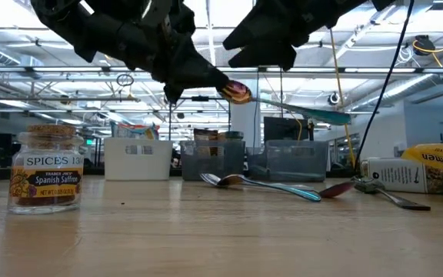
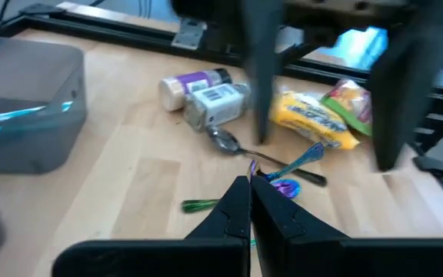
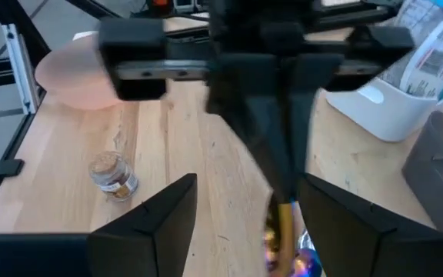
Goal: Pick & Place Food Item
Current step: Put the middle purple spoon into the right black bin
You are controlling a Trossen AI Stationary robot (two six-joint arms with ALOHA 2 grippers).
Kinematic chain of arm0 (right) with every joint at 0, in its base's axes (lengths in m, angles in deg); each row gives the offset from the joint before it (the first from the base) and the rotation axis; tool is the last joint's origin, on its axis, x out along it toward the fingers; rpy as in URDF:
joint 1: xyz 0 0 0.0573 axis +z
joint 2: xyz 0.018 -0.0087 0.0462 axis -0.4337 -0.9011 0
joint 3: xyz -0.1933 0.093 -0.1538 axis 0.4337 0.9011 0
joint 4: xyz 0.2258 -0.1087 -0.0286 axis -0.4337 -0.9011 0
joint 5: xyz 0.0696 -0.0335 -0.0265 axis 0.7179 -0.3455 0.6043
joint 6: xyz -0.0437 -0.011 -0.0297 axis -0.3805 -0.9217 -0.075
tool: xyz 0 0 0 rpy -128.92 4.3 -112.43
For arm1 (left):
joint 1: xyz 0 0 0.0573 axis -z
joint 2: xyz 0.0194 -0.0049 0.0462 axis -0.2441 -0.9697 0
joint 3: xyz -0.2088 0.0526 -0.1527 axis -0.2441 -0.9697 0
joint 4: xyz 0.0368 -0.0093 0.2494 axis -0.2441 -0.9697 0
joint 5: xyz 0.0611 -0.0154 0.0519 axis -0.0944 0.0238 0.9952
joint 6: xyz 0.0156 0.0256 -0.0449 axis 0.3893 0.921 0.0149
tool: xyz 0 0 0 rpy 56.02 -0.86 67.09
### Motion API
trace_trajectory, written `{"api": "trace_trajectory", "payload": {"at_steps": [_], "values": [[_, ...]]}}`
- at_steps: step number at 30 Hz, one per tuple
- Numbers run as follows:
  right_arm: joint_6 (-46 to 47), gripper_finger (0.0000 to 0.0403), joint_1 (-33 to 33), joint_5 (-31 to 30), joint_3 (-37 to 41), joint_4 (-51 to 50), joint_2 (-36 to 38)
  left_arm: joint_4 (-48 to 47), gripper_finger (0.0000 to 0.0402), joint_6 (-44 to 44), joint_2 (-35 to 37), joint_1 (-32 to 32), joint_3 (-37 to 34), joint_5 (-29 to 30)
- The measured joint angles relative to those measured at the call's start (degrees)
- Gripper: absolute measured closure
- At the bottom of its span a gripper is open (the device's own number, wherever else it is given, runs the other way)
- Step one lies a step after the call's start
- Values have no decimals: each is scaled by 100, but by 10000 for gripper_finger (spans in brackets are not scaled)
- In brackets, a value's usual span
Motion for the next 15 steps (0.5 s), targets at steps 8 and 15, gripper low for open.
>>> {"api": "trace_trajectory", "payload": {"at_steps": [8, 15], "values": [[-279, 188, -26, -198, -1, -159, 161, -261, 401, -64, 4, -155, 95, 408], [-1283, 193, 277, -1434, 11, -351, 253, -241, 401, -326, 11, -680, 99, 452]]}}
